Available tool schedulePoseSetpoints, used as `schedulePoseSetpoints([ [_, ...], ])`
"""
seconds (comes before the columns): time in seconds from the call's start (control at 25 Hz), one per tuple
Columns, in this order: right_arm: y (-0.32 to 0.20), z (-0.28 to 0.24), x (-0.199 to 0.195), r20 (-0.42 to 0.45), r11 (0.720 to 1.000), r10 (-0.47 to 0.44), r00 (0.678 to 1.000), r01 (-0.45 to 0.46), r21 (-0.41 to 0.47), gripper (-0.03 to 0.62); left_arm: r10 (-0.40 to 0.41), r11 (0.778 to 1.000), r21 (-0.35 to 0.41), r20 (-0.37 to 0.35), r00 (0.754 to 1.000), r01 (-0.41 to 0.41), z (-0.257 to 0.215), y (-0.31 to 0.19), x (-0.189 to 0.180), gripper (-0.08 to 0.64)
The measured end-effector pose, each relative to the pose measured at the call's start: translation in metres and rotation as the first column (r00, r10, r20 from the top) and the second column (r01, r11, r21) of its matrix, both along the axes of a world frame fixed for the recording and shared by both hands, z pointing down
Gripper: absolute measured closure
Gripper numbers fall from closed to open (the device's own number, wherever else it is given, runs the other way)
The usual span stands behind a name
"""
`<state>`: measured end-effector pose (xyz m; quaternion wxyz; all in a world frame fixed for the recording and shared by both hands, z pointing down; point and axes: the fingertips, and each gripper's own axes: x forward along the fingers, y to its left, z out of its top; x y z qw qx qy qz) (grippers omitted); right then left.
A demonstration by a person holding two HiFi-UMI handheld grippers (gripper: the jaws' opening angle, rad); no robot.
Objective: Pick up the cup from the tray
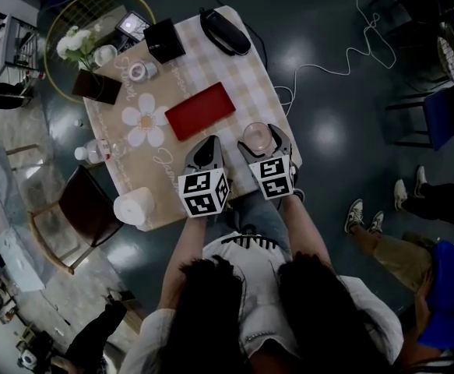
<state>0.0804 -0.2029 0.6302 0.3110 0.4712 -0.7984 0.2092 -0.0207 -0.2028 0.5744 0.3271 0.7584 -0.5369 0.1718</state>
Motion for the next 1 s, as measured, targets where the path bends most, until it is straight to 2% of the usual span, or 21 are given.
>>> schedulePoseSetpoints([
  [0.16, 0.008, 0.005, -0.001, 0.031, 1.0, 0.021, 0.999, -0.02, -0.024, 0.195, 0.014, 1.0, -0.001, 0.003, 1.0, -0.014, -0.001, 0.002, 0.003, 0.552],
  [0.36, 0.009, 0.006, 0.0, 0.031, 1.0, 0.02, 0.999, -0.02, -0.01, 0.195, 0.02, 1.0, -0.007, 0.017, 1.0, -0.02, 0.001, 0.003, 0.005, 0.553],
  [0.64, 0.014, 0.001, 0.0, 0.071, 1.0, 0.026, 0.997, -0.026, 0.003, 0.193, 0.029, 0.998, -0.052, 0.048, 0.998, -0.027, 0.01, 0.012, 0.001, 0.552],
  [0.76, 0.014, -0.01, -0.002, 0.103, 1.0, 0.02, 0.994, -0.022, 0.017, 0.193, 0.028, 0.998, -0.048, 0.045, 0.999, -0.026, 0.008, 0.015, 0.0, 0.552],
  [1.0, 0.013, -0.037, -0.001, 0.112, 0.996, 0.031, 0.993, -0.041, 0.083, 0.193, 0.041, 0.999, -0.007, 0.032, 0.999, -0.041, -0.005, 0.017, 0.005, 0.552],
])
